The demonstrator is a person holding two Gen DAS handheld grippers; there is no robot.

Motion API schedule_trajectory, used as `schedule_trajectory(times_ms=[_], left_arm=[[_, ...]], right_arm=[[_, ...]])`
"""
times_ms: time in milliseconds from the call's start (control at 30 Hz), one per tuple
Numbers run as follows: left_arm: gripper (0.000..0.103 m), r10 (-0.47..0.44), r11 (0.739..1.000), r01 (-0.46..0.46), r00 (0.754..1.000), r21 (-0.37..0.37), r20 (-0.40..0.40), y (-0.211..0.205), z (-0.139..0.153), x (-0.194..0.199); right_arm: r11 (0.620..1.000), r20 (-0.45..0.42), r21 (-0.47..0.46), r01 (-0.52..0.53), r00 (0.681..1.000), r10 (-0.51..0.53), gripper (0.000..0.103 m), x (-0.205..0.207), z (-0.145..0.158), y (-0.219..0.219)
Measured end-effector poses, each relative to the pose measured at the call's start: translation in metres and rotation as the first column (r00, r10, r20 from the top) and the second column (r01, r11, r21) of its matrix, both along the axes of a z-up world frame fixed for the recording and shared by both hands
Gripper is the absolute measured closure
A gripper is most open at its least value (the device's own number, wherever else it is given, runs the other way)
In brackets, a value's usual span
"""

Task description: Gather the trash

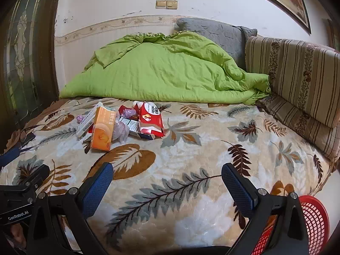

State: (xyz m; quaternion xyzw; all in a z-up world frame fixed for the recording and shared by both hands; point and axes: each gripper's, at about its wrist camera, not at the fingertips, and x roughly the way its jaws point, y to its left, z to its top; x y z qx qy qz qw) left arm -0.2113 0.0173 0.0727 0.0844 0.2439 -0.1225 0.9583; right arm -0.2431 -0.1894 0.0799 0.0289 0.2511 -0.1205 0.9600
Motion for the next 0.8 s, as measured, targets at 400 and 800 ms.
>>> schedule_trajectory(times_ms=[400, 800], left_arm=[[0.000, 0.008, 1.000, -0.008, 1.000, -0.004, 0.000, 0.0020, 0.0008, 0.0001], [0.000, 0.008, 1.000, -0.008, 1.000, -0.006, -0.002, 0.0030, 0.0007, 0.0005]], right_arm=[[1.000, -0.003, 0.004, 0.000, 1.000, 0.000, 0.000, 0.0002, 0.0003, -0.0016], [1.000, -0.006, 0.001, -0.002, 1.000, 0.002, 0.000, 0.0005, -0.0006, -0.0017]])
